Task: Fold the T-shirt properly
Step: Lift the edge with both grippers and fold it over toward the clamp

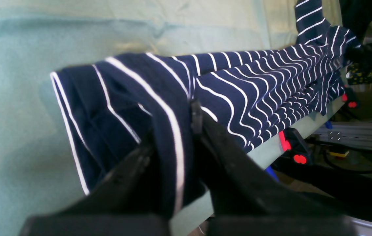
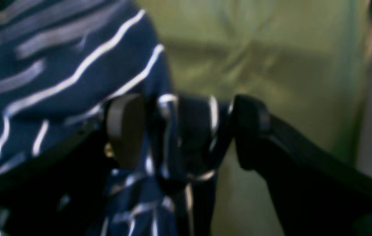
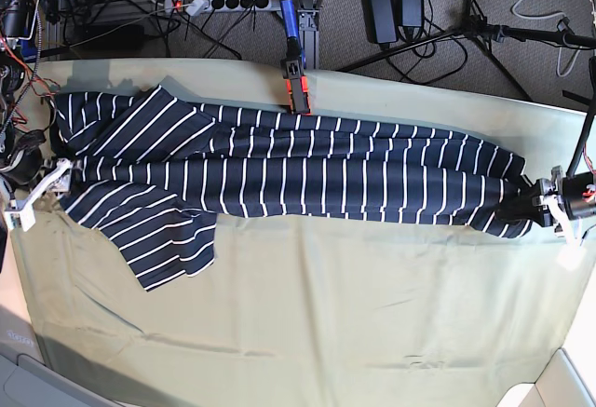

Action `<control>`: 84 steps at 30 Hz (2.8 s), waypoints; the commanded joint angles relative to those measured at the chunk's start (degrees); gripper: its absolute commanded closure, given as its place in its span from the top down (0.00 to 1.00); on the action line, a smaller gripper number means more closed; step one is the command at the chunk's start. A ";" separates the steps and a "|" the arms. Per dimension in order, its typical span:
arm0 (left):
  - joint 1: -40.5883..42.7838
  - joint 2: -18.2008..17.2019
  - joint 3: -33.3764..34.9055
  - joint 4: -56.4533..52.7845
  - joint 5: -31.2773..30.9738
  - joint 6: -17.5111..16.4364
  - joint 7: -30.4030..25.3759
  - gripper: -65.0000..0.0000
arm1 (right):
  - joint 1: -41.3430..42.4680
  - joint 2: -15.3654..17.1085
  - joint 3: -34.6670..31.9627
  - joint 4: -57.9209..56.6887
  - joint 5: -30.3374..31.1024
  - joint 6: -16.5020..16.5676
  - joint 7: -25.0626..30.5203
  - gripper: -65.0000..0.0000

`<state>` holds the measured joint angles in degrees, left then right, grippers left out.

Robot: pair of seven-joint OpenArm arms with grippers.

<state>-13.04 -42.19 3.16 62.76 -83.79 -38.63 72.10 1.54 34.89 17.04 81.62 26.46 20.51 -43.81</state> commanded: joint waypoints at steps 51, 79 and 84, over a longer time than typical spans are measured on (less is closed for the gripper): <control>-1.07 -1.31 -0.48 0.83 -1.21 -1.37 -0.59 0.00 | 14.36 -13.77 0.48 -8.33 5.53 2.25 -7.28 0.00; 5.75 -4.96 -0.50 6.56 -1.21 -1.37 0.42 0.00 | -22.29 -12.87 12.26 34.77 10.23 2.27 -12.11 0.00; 5.73 -4.96 -0.50 6.56 -1.21 -1.37 -0.37 0.00 | -25.77 -12.98 12.26 38.16 10.21 2.25 -12.37 0.00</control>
<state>-6.35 -45.56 3.20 68.62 -83.85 -38.65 72.49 -24.27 21.10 28.82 118.80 36.18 20.75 -56.90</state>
